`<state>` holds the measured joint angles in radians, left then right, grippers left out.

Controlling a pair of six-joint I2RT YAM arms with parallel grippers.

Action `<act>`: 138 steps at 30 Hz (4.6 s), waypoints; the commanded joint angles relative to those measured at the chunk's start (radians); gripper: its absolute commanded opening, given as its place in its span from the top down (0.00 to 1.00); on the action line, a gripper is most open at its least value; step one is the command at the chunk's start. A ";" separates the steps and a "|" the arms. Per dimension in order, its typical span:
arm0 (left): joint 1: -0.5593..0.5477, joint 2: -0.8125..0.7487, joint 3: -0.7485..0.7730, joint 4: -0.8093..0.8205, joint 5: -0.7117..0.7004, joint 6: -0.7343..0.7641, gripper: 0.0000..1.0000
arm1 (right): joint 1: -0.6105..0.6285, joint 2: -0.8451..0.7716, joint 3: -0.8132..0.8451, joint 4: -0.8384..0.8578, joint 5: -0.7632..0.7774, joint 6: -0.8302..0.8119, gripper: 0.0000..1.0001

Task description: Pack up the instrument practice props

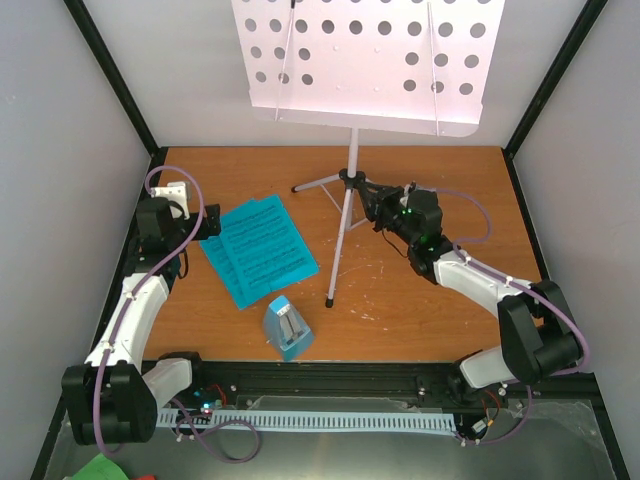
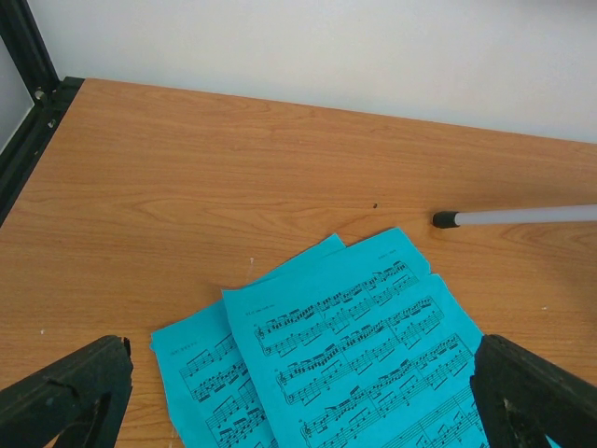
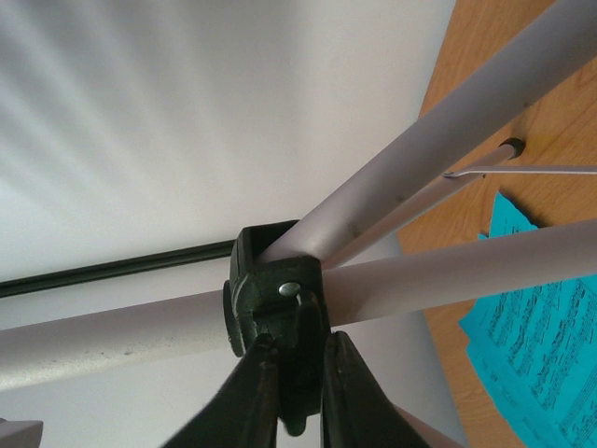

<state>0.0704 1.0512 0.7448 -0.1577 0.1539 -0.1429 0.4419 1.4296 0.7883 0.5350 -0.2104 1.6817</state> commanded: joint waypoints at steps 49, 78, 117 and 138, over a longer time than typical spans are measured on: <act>-0.595 0.450 0.252 0.435 0.475 -0.354 0.42 | -0.220 0.314 0.619 0.292 -0.939 -1.003 0.53; -0.598 0.707 0.412 0.349 0.532 -0.303 0.71 | -0.206 0.353 0.861 -0.222 -0.960 -1.345 0.79; -0.677 0.424 0.276 0.539 0.458 -0.050 1.00 | -0.072 -0.083 0.533 -0.506 -0.736 -1.562 0.97; -0.783 0.314 0.374 0.614 0.324 -0.012 1.00 | -0.039 -0.306 0.289 -0.507 -0.646 -1.541 0.97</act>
<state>-0.7197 1.4483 0.9695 0.2234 0.5922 -0.1181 0.3664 1.1763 1.1061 0.0784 -0.7734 0.1204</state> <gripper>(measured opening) 0.143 0.263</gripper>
